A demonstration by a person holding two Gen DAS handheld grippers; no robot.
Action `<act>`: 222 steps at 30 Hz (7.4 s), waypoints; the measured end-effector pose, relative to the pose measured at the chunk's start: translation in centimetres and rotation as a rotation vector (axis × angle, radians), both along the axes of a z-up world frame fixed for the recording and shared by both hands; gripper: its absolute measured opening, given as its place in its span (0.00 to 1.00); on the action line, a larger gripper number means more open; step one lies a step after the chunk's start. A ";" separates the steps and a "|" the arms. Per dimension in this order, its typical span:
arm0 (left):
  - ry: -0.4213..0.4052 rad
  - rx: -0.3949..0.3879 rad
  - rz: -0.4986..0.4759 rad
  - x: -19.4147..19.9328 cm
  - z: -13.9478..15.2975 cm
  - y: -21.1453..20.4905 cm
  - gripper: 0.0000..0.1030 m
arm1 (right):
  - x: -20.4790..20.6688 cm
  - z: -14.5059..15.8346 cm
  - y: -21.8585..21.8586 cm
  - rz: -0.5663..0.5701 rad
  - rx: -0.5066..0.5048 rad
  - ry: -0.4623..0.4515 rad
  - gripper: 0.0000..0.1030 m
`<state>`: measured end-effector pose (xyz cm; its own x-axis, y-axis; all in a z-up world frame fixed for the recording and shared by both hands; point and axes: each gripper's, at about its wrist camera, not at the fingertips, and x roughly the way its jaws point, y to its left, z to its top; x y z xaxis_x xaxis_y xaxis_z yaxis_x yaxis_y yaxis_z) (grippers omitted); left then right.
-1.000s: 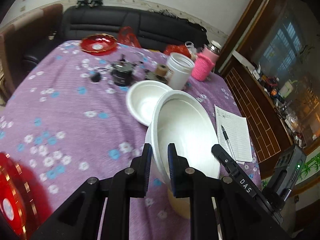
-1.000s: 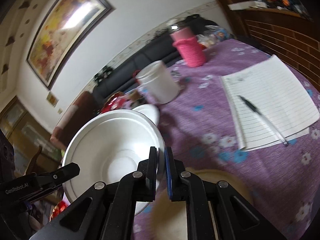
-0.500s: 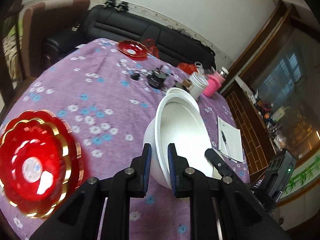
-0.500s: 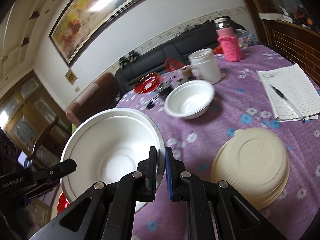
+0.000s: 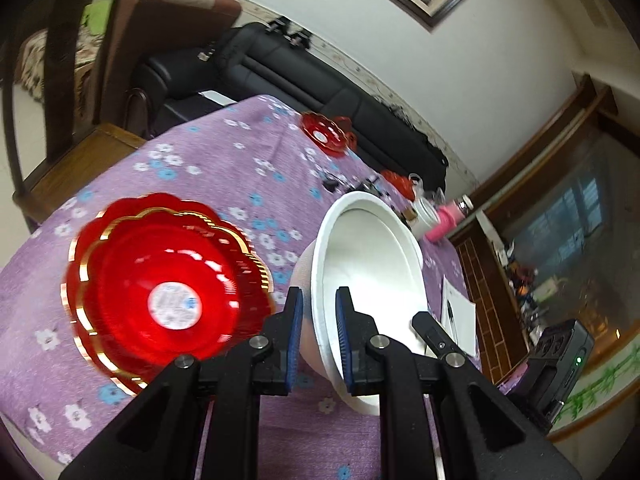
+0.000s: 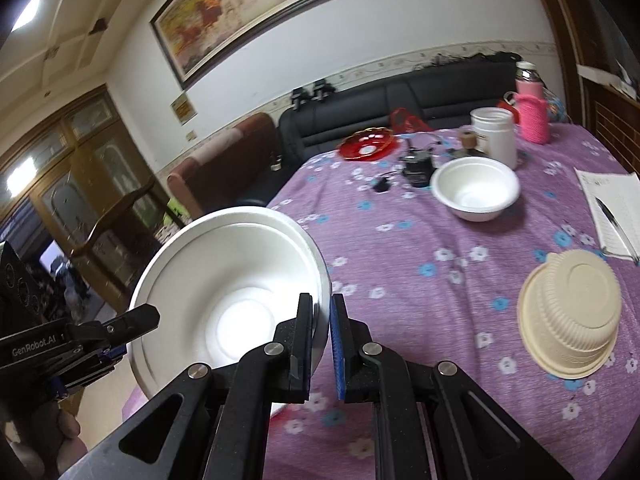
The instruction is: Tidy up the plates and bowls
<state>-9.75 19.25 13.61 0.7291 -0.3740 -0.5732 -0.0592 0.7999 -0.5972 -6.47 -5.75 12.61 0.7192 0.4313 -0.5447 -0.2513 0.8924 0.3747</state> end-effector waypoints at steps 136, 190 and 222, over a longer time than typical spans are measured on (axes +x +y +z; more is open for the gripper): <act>-0.055 0.413 -0.092 -3.0 1.4 -11.5 0.66 | -1.1 -1.6 -7.7 -0.133 -0.012 -0.040 0.52; 0.068 0.412 -0.271 4.0 -4.4 -18.5 0.66 | 7.5 -3.9 -16.6 -0.360 -0.143 -0.025 0.58; 0.099 0.352 -0.291 7.4 -5.6 -20.3 0.66 | 8.0 -4.6 -20.9 -0.476 -0.153 0.030 0.61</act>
<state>-2.38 -1.09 7.98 0.5580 -0.3248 -0.7637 0.1542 0.9448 -0.2891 1.56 -26.68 8.05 0.7997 -0.0273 -0.5998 0.2060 0.9508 0.2314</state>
